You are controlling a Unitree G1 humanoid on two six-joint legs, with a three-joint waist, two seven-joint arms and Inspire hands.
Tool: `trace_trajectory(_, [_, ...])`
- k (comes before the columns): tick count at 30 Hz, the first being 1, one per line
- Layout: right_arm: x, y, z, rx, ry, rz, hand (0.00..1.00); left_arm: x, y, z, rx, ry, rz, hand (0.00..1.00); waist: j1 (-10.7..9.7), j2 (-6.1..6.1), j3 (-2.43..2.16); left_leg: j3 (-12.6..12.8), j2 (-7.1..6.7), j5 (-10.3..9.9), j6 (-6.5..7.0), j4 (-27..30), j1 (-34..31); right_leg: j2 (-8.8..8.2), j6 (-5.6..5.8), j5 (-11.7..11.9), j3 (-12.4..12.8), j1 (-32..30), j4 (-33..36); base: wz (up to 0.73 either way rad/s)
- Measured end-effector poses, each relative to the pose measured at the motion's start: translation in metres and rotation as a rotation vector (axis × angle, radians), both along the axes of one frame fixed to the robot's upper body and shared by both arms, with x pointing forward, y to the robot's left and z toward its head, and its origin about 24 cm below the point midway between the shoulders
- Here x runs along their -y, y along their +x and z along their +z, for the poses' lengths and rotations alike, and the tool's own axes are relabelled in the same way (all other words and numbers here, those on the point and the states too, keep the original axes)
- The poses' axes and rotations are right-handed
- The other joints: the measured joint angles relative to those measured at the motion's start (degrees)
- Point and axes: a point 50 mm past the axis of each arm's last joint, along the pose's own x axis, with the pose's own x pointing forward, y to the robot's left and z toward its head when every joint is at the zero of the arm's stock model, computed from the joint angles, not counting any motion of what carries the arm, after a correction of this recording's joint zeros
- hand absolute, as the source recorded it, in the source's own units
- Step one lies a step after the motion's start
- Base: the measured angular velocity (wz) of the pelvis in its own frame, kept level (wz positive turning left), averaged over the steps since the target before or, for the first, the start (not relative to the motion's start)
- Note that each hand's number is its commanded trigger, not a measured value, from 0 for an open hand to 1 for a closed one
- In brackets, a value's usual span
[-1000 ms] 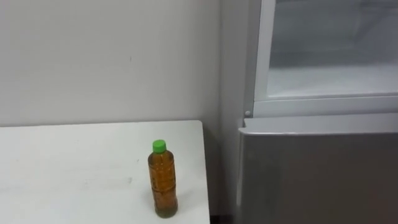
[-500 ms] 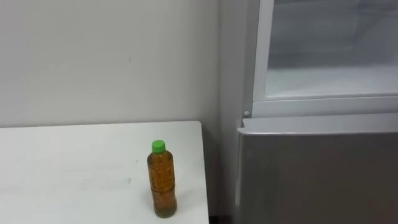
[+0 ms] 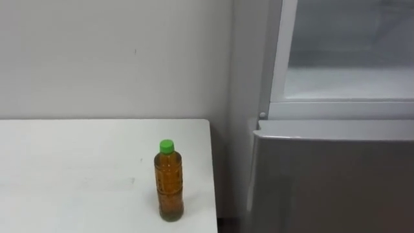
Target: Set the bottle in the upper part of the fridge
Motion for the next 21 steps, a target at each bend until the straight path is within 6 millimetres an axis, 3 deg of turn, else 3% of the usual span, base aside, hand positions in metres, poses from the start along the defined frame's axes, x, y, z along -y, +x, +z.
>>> trace_trajectory(7, [-0.017, 0.032, 0.05, 0.252, 0.025, 0.093, 0.0, 0.001, 0.003, 0.0, 0.009, -0.018, -0.007, 0.0, 0.11, 0.34, -0.03, -0.2, -0.06, 0.0, 0.0, -0.08, -0.1, -0.01, 0.01, 0.01, -0.14, 0.01, -0.02, 0.01])
trace_trajectory(14, [-0.024, 0.043, 0.073, 0.342, 0.0, 0.152, 0.0, 0.005, 0.004, -0.001, 0.012, -0.042, -0.035, 0.0, 1.5, 1.08, 0.01, 0.03, -0.02, 0.01, 0.0, -0.22, -0.06, -0.02, 0.01, 0.01, -0.2, -0.22, 0.01, -0.02])
trace_trajectory(17, [-0.026, 0.048, 0.09, 0.389, -0.012, 0.17, 0.0, 0.008, 0.003, -0.002, 0.005, -0.05, -0.039, 0.0, 1.7, 1.53, -0.23, 0.57, 0.01, 0.45, -0.03, -0.96, -0.06, -0.06, -0.01, 0.02, 0.09, -0.83, 0.17, -0.08])
trace_trajectory(21, [-0.028, 0.057, 0.121, 0.516, -0.028, 0.207, 0.0, 0.007, 0.002, -0.002, 0.007, -0.053, -0.032, 0.0, 1.65, 1.3, -0.14, 0.71, 0.05, 0.67, -0.05, -1.38, -0.08, -0.05, -0.03, 0.04, 0.23, -0.86, 0.35, -0.02])
